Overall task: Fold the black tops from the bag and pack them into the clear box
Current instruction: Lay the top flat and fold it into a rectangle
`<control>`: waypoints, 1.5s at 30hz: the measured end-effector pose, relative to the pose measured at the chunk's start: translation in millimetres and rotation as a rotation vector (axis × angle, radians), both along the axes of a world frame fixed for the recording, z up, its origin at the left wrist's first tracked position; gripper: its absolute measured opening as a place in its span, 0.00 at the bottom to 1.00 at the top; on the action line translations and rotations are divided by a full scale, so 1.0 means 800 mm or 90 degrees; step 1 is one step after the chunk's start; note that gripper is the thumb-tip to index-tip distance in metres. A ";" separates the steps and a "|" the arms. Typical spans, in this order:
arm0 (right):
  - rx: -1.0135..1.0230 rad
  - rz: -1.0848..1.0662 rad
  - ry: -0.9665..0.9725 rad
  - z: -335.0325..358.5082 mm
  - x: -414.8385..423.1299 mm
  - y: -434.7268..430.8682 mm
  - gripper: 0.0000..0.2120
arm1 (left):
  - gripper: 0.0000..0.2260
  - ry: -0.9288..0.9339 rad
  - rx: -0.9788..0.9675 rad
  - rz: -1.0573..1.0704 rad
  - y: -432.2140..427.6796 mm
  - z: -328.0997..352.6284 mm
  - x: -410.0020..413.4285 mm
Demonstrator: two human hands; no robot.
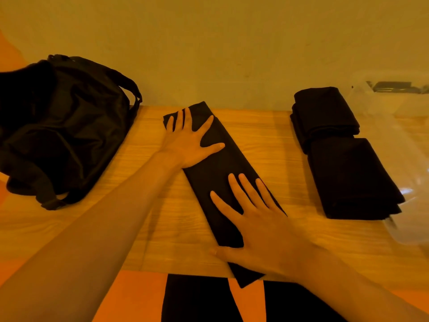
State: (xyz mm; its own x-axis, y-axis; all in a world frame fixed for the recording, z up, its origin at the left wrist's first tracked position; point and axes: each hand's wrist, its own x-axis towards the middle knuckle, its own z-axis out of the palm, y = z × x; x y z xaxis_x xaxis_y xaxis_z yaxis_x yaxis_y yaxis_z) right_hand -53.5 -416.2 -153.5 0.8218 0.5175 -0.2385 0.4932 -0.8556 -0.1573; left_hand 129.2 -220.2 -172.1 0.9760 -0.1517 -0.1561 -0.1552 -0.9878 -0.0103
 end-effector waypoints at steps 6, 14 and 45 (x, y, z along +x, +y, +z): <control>-0.045 0.266 0.021 0.026 0.045 -0.030 0.50 | 0.46 -0.169 -0.018 0.021 -0.013 0.011 -0.021; 0.001 0.154 0.012 -0.002 0.015 -0.012 0.51 | 0.46 -0.018 -0.044 -0.031 -0.035 -0.008 -0.011; 0.084 -0.021 -0.041 -0.039 0.000 0.023 0.51 | 0.04 0.081 -0.473 -0.018 0.013 0.036 0.150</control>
State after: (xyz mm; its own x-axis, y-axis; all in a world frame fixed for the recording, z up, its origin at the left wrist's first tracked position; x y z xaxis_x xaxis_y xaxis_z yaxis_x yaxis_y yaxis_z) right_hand -53.7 -397.8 -184.3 0.8500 0.5137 -0.1167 0.4782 -0.8454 -0.2382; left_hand 248.9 -209.9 -143.4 0.9513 -0.2864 -0.1140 -0.1364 -0.7228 0.6774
